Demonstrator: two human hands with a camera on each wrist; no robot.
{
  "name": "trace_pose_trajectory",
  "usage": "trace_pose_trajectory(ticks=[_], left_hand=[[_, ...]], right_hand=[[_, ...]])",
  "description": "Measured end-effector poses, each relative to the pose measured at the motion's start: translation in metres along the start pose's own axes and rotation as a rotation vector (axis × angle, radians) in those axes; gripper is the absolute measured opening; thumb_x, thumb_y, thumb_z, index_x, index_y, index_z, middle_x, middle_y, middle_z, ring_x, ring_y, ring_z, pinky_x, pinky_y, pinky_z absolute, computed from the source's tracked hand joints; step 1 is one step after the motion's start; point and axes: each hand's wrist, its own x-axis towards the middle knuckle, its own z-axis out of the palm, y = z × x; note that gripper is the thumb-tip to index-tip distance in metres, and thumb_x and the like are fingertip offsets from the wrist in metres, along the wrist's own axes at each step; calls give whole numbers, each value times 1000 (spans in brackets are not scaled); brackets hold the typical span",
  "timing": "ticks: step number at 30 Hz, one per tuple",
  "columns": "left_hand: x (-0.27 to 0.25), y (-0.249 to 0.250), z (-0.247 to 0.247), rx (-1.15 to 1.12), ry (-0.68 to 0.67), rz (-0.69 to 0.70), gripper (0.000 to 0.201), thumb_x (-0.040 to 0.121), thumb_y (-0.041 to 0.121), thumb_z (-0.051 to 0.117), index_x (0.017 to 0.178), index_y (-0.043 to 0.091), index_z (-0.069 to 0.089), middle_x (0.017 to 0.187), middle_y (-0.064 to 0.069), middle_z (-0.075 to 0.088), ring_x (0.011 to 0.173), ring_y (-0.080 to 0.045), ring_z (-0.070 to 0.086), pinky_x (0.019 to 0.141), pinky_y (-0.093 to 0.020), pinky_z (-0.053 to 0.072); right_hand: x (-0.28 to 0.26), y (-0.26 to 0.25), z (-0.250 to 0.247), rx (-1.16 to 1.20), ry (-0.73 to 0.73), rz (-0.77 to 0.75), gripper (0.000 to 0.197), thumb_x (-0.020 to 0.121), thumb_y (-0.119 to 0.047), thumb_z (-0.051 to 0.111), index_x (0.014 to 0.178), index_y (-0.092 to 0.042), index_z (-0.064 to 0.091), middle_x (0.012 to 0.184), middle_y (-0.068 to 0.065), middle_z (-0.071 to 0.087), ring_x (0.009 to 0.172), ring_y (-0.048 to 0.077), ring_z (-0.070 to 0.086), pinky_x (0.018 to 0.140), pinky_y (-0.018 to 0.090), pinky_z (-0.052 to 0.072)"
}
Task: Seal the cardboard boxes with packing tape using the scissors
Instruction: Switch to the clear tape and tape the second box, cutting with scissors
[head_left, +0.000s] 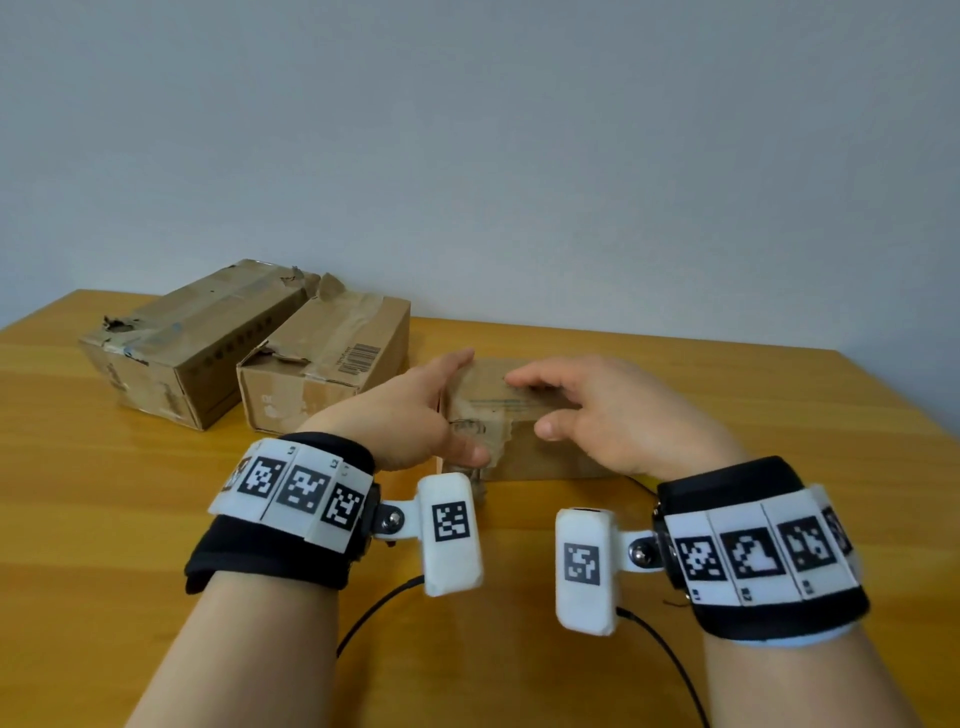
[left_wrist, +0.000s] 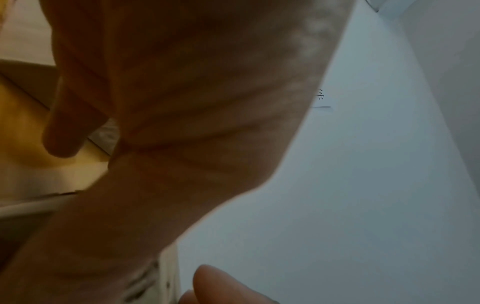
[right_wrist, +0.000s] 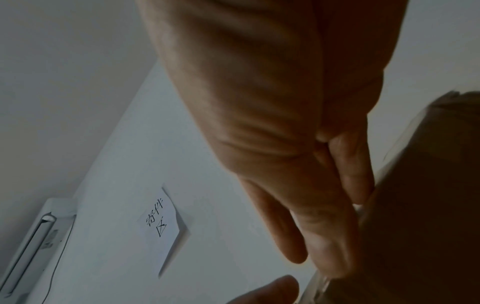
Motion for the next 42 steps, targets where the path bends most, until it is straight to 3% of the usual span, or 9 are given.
trace_pose_trajectory(ticks=[8, 12, 17, 24, 27, 33, 37, 40, 42], left_hand=[[5, -4, 3, -74, 65, 39, 88, 78, 18, 81, 149, 38, 32, 127, 11, 53, 111, -8, 54, 98, -31, 42], [4, 0, -1, -269, 126, 40, 68, 78, 24, 81, 138, 30, 49, 113, 10, 59, 103, -7, 57, 85, -25, 43], [2, 4, -4, -292, 107, -5, 45, 82, 52, 70, 117, 25, 62, 97, 3, 74, 93, -20, 69, 91, -44, 52], [-3, 11, -3, -217, 73, -94, 55, 86, 70, 51, 106, 22, 69, 78, 4, 76, 74, -17, 74, 63, -28, 52], [-4, 13, -1, -179, 61, -148, 56, 89, 72, 42, 107, 26, 68, 80, 1, 76, 79, -21, 74, 59, -26, 50], [0, 11, 4, -163, 10, -175, 45, 92, 65, 46, 107, 26, 62, 100, -3, 72, 71, -24, 70, 45, -21, 46], [4, 8, 4, -180, 17, -170, 40, 95, 62, 45, 103, 27, 63, 99, -1, 72, 81, -26, 72, 61, -30, 56], [5, 3, -1, -119, 79, -150, 54, 95, 69, 29, 117, 31, 61, 114, 2, 63, 103, -24, 61, 89, -41, 53], [5, 1, -4, -164, 91, -122, 50, 94, 69, 31, 119, 35, 57, 119, 3, 59, 108, -22, 56, 94, -42, 49]], right_hand=[[0, -1, -1, 38, 18, 2, 52, 92, -25, 70, 137, -46, 55, 141, -16, 56, 129, 9, 52, 111, 39, 42], [-9, -1, -14, 69, 210, -23, 41, 96, -28, 66, 132, -46, 60, 141, -14, 56, 130, 11, 49, 97, 26, 35], [-21, -7, -26, 76, 359, -80, 36, 97, -27, 65, 128, -46, 62, 142, -19, 56, 135, 6, 44, 97, 18, 27], [-31, -10, -33, 144, 75, -78, 41, 93, -15, 64, 105, -53, 60, 122, -22, 60, 100, 3, 63, 79, 30, 58], [-32, -14, -31, 172, -76, -68, 35, 84, -32, 78, 108, -49, 59, 114, -21, 66, 102, 0, 65, 86, 32, 57], [-14, -24, -8, 89, 111, -3, 26, 85, -55, 69, 105, -41, 59, 108, -21, 59, 99, 1, 57, 74, 25, 49], [-4, -23, 6, 76, 134, 30, 27, 86, -49, 72, 105, -41, 53, 113, -15, 49, 105, 9, 52, 87, 32, 50], [1, -22, 11, 65, 137, 15, 26, 89, -44, 71, 104, -38, 51, 113, -12, 48, 101, 8, 49, 74, 24, 40], [1, -22, 12, 54, 136, 7, 22, 91, -44, 68, 105, -37, 52, 113, -11, 48, 101, 8, 48, 71, 23, 36]])
